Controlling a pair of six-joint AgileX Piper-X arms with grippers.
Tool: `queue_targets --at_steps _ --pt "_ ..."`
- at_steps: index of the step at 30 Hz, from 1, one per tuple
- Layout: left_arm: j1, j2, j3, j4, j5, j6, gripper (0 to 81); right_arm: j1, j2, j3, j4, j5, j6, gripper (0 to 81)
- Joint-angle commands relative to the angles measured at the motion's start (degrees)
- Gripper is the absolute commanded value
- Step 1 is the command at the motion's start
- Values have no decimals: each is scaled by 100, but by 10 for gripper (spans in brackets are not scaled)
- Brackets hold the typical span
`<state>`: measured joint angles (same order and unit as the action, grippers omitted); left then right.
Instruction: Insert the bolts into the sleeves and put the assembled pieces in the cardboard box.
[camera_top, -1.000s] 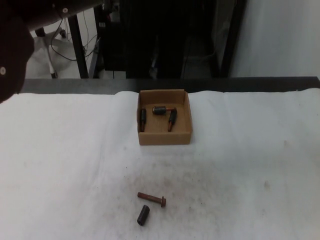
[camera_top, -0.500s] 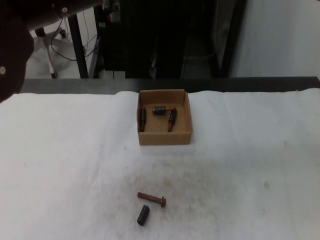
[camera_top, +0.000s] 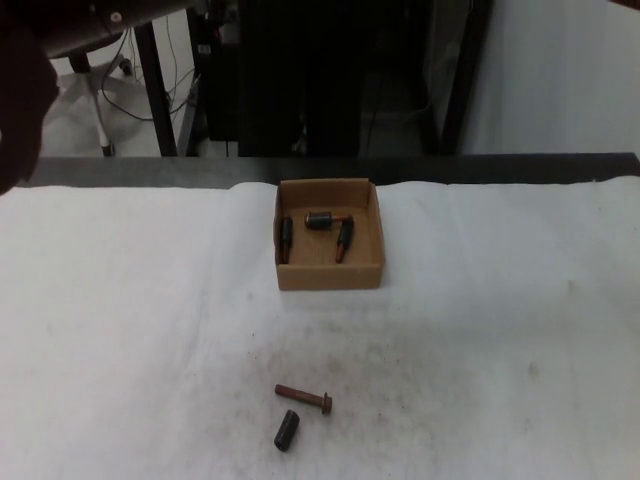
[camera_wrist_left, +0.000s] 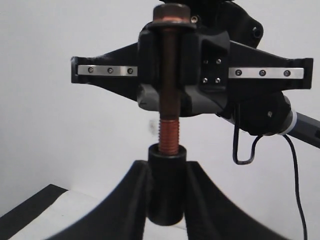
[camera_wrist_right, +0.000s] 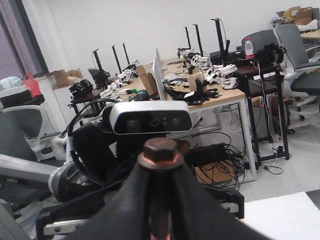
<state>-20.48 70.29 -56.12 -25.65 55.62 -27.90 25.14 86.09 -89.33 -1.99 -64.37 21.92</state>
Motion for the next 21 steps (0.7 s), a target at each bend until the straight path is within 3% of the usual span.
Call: queue_targets --at_steps 1,14,18,21 --pt "97 -35 -70 -69 -126 -130 6 5 -79 -17 30 -372 23 8" --pt "97 -35 -70 -69 61 -325 6 21 -79 -17 916 -321 -402 15" --pt "97 -35 -70 -69 61 -325 6 21 -79 -17 929 -321 -401 145" --pt "97 -35 -70 -69 61 -325 6 21 -79 -17 929 -321 -401 320"
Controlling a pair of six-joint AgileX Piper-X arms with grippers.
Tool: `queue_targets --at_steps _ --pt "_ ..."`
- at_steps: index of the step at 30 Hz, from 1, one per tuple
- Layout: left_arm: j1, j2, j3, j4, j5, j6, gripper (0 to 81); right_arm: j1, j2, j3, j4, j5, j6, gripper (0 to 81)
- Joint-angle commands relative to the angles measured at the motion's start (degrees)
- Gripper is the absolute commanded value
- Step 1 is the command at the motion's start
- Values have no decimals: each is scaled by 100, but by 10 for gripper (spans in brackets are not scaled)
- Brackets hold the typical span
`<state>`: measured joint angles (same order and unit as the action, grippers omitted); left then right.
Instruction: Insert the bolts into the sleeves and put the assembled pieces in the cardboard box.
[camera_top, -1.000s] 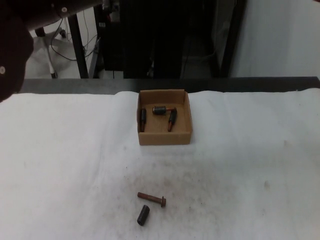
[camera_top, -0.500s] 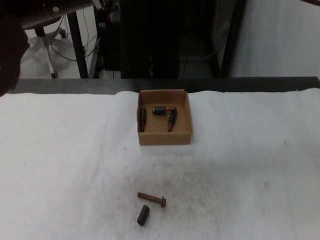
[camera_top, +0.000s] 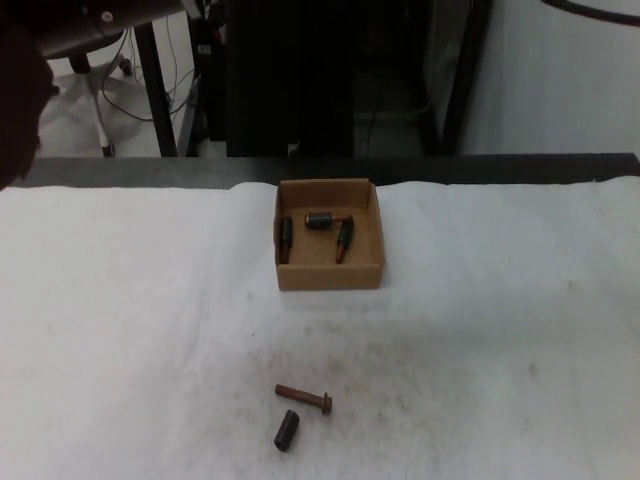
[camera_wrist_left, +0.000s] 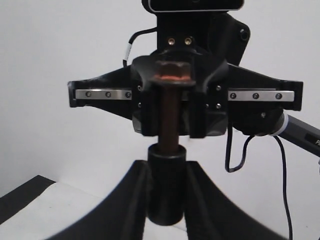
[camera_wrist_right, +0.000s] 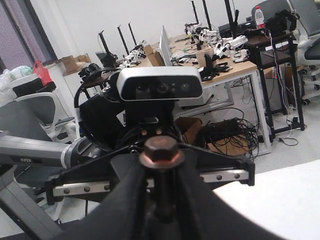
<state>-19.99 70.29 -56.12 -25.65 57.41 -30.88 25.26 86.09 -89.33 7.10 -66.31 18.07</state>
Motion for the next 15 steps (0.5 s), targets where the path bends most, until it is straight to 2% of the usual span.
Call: queue_targets --at_steps 1,3,5,15 --pt "48 -35 -70 -69 -118 -28 6 9 -79 -17 20 -127 -16 379" --pt "48 -35 -70 -69 -118 -28 6 9 -79 -17 20 -86 -16 459" --pt "48 -35 -70 -69 -118 -28 6 9 -79 -17 20 47 -16 482" --pt "48 -35 -70 -69 32 -28 6 9 -79 -17 -3 168 -16 482"
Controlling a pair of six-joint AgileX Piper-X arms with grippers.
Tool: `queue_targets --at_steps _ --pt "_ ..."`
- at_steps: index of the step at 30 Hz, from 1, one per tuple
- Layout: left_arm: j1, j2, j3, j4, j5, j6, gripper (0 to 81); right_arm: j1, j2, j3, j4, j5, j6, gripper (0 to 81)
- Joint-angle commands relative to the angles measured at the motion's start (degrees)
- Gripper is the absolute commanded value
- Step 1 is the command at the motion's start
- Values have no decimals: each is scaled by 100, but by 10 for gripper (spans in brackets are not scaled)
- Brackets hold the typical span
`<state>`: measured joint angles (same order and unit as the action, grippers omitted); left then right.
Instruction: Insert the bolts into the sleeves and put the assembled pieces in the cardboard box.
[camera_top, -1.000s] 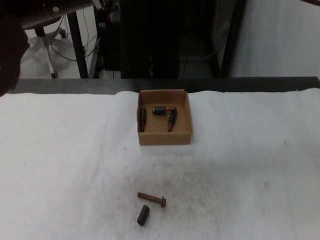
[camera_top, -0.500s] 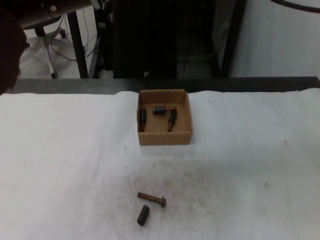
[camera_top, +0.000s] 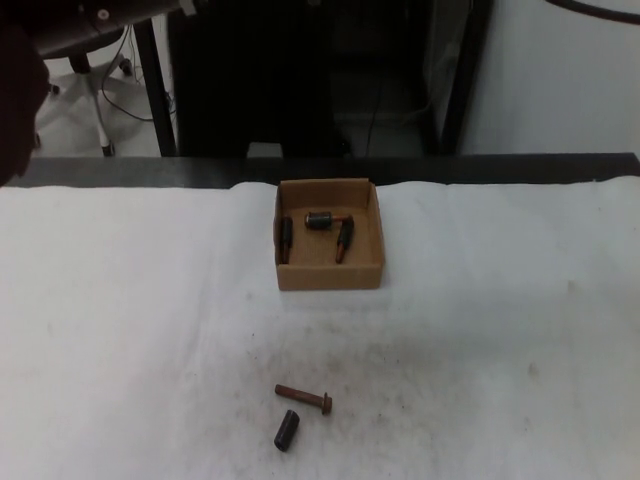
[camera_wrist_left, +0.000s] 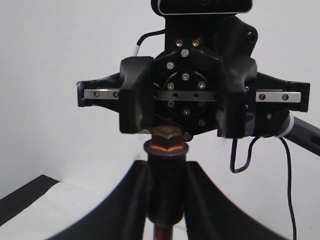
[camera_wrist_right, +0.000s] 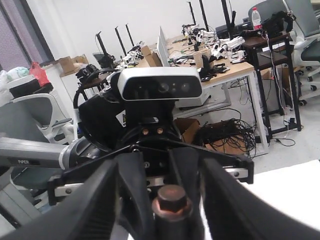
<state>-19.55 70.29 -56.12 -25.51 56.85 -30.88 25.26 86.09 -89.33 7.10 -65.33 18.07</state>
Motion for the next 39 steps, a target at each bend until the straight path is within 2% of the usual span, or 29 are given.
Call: queue_targets --at_steps 1,6,11,13,18,22,24,26,32,39 --pt "4 -35 -70 -84 99 -28 6 -8 -79 -17 -3 132 -16 482" --pt "4 -35 -70 163 96 50 6 -85 -79 -17 -91 562 -16 482" --pt "4 71 -83 1271 65 428 6 -253 -79 -17 -604 586 145 482" --pt "4 150 -136 1695 -150 693 0 -358 -79 -17 -893 674 383 480" --pt "4 443 -587 3189 -1897 1443 3 -758 -79 -17 -1057 672 705 480" --pt "4 931 -1275 4479 -3510 2458 3 -1112 -79 -17 -501 636 650 480" --pt "-7 1316 -1679 4931 -4057 3088 3 -1276 -79 -17 -28 622 465 480" --pt "-7 1716 -2039 5154 -4168 3360 3 -1412 -79 -17 451 622 176 480" --pt "-49 3242 -3411 5881 -4131 3275 3 -1646 -79 -17 1596 654 -536 478" --pt "-280 4636 -4715 6384 -4005 2968 3 -1678 -79 -17 2071 670 -673 478"
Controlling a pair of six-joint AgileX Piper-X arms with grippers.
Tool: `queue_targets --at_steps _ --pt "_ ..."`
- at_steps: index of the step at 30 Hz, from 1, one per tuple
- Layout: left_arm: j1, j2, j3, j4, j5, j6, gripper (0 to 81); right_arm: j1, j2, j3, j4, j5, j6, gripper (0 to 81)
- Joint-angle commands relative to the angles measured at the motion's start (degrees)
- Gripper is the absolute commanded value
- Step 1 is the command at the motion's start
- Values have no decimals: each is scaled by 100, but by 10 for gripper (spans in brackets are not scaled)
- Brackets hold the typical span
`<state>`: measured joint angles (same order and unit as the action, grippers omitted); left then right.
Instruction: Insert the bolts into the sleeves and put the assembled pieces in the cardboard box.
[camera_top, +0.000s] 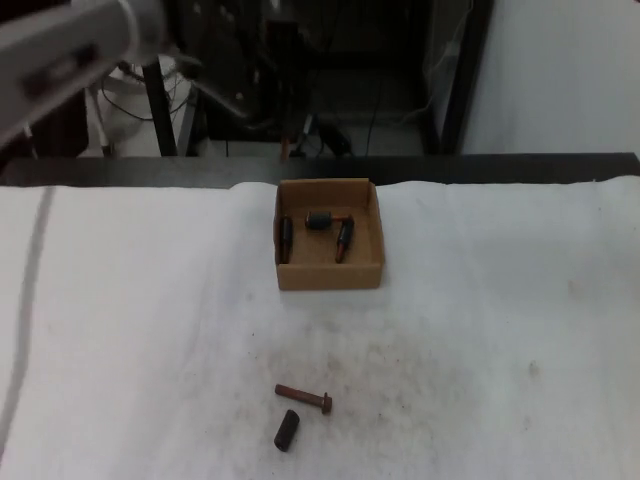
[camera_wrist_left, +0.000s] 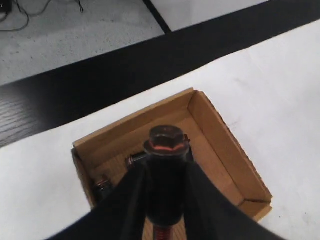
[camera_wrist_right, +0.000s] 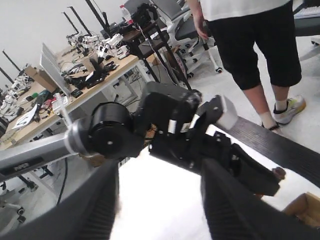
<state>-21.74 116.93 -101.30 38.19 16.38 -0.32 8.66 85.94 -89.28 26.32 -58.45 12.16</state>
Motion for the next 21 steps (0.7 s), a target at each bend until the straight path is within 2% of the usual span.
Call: queue_targets --at_steps 1,8,21 --pt "-116 115 -297 14 42 -100 3 -17 -64 -22 149 -18 -93 478" --pt "-381 852 -898 285 10 -147 3 -17 -64 -22 176 -18 -171 478" --pt "-404 1162 -1022 704 -290 -73 3 -17 -64 -22 176 -18 -187 478"
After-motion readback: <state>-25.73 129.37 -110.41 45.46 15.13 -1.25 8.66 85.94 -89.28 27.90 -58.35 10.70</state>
